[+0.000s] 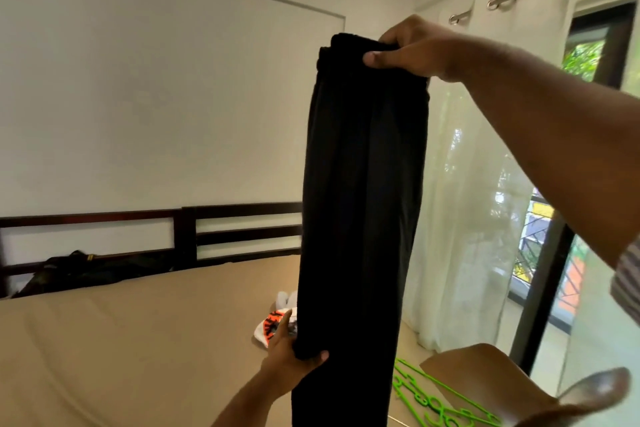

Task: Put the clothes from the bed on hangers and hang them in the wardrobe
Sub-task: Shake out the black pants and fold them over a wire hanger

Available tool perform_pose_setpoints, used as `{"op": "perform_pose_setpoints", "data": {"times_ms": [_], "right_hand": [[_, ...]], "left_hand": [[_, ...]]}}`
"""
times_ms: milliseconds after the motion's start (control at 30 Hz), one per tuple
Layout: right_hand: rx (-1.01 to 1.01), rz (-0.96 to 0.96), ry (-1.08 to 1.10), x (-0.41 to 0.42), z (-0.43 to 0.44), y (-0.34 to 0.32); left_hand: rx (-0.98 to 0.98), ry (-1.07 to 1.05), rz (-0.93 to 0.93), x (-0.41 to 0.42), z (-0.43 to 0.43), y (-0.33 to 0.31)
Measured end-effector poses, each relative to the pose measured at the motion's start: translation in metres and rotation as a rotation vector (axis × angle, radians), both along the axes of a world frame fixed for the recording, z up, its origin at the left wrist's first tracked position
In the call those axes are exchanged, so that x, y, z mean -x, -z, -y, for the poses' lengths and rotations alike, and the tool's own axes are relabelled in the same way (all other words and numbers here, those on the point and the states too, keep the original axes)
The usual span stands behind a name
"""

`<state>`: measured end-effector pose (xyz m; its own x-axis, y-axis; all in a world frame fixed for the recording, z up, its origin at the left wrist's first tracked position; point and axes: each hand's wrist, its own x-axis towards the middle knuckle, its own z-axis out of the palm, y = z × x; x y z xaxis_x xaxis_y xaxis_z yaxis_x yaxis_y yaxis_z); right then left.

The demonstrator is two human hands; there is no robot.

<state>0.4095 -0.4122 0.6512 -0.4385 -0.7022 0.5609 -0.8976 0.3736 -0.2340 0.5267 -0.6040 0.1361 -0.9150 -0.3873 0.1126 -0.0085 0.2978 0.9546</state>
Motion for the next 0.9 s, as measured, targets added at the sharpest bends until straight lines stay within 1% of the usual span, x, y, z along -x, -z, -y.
{"op": "perform_pose_setpoints", "data": {"times_ms": [133,200,300,367,433,533,567,633,733,800,900], "right_hand": [[0.021,-0.025,-0.022,0.002,-0.009,-0.008],[0.009,-0.034,-0.029,0.004,-0.013,-0.008],[-0.005,-0.038,-0.033,0.003,-0.018,-0.006],[-0.007,-0.035,-0.032,0.004,-0.022,-0.004],[-0.011,-0.024,-0.026,0.006,-0.026,-0.002],[-0.007,-0.01,-0.033,0.01,-0.032,0.002],[-0.003,-0.007,-0.033,0.01,-0.034,0.003],[0.003,0.001,-0.04,0.008,-0.038,0.004],[-0.008,0.022,-0.059,0.004,-0.042,0.007],[-0.009,0.026,-0.064,0.002,-0.044,0.008],[0.007,0.007,-0.04,-0.001,-0.046,0.008]], "left_hand": [[0.042,0.109,-0.025,0.012,-0.001,-0.019],[0.095,0.168,-0.043,0.016,-0.009,-0.032],[0.093,0.253,-0.062,0.031,-0.021,-0.048],[0.137,0.245,-0.047,0.033,-0.033,-0.063],[0.125,0.243,-0.094,0.037,-0.037,-0.074],[0.009,0.256,-0.143,0.036,-0.039,-0.092],[-0.035,0.275,-0.14,0.038,-0.039,-0.096],[-0.071,0.333,-0.071,0.039,-0.038,-0.102],[0.026,0.388,0.049,0.041,-0.042,-0.101],[0.019,0.351,0.047,0.042,-0.046,-0.098],[-0.077,0.166,-0.015,0.038,-0.043,-0.095]]}}
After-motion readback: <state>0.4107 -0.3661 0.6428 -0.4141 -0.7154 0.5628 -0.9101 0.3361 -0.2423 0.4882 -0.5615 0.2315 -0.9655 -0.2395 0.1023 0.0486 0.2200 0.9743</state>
